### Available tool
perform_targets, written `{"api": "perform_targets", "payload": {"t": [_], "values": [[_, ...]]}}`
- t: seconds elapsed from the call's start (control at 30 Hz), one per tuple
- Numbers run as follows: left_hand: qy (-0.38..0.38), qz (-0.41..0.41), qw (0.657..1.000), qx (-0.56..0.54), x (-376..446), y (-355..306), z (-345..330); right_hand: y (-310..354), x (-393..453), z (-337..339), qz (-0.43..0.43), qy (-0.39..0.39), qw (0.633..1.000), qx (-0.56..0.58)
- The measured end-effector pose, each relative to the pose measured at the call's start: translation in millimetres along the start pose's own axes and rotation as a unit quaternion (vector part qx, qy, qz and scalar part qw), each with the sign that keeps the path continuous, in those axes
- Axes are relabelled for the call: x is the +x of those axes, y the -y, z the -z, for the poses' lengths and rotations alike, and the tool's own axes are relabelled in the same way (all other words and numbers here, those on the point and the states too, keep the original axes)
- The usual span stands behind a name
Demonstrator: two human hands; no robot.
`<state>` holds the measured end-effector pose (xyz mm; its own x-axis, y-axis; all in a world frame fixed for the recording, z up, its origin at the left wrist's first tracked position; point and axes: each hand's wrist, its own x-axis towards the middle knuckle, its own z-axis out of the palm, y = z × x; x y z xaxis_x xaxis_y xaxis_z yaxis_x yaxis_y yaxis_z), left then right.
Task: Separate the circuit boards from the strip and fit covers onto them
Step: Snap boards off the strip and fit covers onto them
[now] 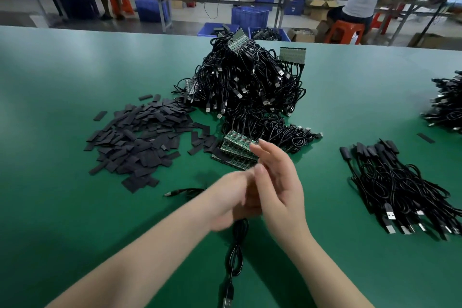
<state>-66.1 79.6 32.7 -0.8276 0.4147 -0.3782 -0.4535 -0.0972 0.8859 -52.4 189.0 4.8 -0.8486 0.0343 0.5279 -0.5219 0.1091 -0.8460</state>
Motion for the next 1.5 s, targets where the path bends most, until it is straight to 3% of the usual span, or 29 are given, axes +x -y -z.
{"api": "perform_targets", "payload": {"t": [0.1,0.37,0.43,0.5,0.53,0.6,0.67,0.7,0.77,0.83,0.93,1.0,1.07,1.1,1.17,1.23,1.37,1.5], "values": [[-0.014,0.011,0.996,-0.083,4,3,-8,0,1,1,0.010,0.037,0.997,-0.074],[-0.099,-0.051,0.980,-0.167,15,14,8,-9,-5,8,0.018,0.074,0.990,-0.116],[-0.033,-0.028,0.968,-0.247,13,18,7,-7,-5,1,0.015,0.081,0.993,-0.085],[0.048,0.014,0.959,-0.278,10,19,2,-2,-1,-5,-0.041,0.098,0.994,-0.035],[0.045,0.019,0.960,-0.275,12,19,2,0,0,-5,-0.060,0.115,0.991,-0.037],[-0.020,-0.023,0.958,-0.285,16,13,6,1,5,-3,-0.024,0.174,0.972,-0.157],[-0.080,-0.103,0.944,-0.304,18,4,16,-10,7,3,0.048,0.217,0.908,-0.354],[-0.106,-0.150,0.937,-0.298,19,-1,23,-16,6,5,0.036,0.216,0.876,-0.430],[-0.195,-0.229,0.926,-0.230,20,-11,44,-22,5,12,-0.039,0.156,0.860,-0.484],[-0.338,-0.255,0.904,-0.052,25,-20,70,-25,2,20,-0.068,0.082,0.886,-0.451],[-0.474,-0.280,0.804,0.224,37,-33,120,-36,-4,27,-0.024,0.023,0.907,-0.421],[-0.507,-0.249,0.735,0.376,46,-43,155,-38,-7,26,-0.018,0.025,0.931,-0.365],[-0.484,-0.146,0.677,0.535,59,-51,187,-37,-8,22,-0.010,0.028,0.947,-0.319],[-0.448,-0.076,0.667,0.591,63,-54,199,-37,-8,20,-0.006,0.035,0.952,-0.305],[-0.361,0.044,0.677,0.639,67,-56,215,-37,-10,19,0.000,0.053,0.954,-0.297],[-0.338,0.083,0.667,0.659,67,-55,223,-39,-12,21,0.001,0.065,0.951,-0.304],[-0.417,0.024,0.595,0.687,65,-55,220,-39,-12,24,-0.006,0.066,0.952,-0.299],[-0.441,-0.018,0.614,0.654,60,-58,217,-36,-12,25,0.012,0.058,0.949,-0.311]]}}
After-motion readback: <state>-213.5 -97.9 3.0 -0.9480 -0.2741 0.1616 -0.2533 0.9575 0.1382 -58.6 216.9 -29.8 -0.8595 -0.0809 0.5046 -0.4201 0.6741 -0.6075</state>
